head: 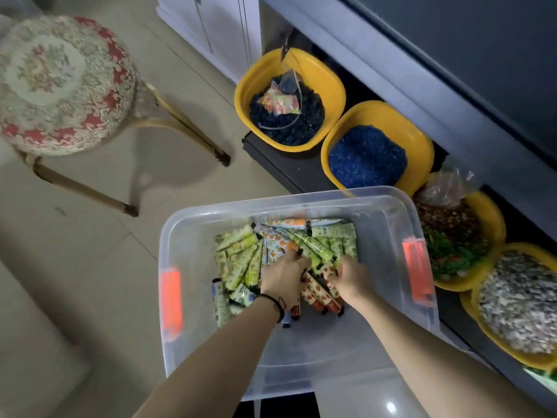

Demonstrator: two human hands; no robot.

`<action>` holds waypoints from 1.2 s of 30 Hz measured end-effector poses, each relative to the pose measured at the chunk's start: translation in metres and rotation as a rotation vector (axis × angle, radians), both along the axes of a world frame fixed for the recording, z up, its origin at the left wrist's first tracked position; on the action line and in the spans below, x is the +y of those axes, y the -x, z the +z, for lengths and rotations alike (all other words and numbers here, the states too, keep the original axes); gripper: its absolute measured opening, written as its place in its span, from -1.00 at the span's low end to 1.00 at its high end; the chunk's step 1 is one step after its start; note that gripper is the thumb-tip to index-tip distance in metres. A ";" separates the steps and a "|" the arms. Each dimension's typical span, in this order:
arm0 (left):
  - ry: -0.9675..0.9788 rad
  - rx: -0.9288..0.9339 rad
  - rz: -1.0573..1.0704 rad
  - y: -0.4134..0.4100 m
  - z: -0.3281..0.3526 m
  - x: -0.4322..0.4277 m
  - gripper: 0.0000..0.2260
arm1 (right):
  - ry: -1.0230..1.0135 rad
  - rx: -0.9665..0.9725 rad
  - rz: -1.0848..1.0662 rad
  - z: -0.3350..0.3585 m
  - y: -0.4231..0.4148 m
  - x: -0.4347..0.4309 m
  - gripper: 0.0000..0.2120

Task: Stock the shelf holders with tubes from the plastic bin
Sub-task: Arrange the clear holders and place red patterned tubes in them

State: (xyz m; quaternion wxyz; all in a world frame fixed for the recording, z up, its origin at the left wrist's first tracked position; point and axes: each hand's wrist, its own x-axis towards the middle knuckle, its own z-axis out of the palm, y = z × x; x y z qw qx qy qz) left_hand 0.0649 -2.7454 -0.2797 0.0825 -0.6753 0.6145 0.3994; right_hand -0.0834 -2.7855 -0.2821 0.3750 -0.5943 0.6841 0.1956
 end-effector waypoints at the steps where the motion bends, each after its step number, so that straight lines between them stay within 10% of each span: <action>1: 0.011 -0.011 -0.038 0.001 -0.003 0.002 -0.67 | 0.009 0.003 -0.008 -0.001 0.000 0.002 -0.75; 23: 0.168 0.210 -0.048 -0.002 -0.005 0.004 -0.96 | -0.020 -0.152 0.061 0.012 0.006 0.005 -0.79; 31: 0.177 0.377 -0.093 -0.049 0.076 -0.030 -0.95 | 0.180 -0.351 0.033 0.100 -0.023 -0.024 -0.57; 36: 0.313 0.413 -0.186 -0.101 0.174 -0.076 -0.82 | 0.376 -0.418 0.132 0.200 -0.059 -0.056 -0.85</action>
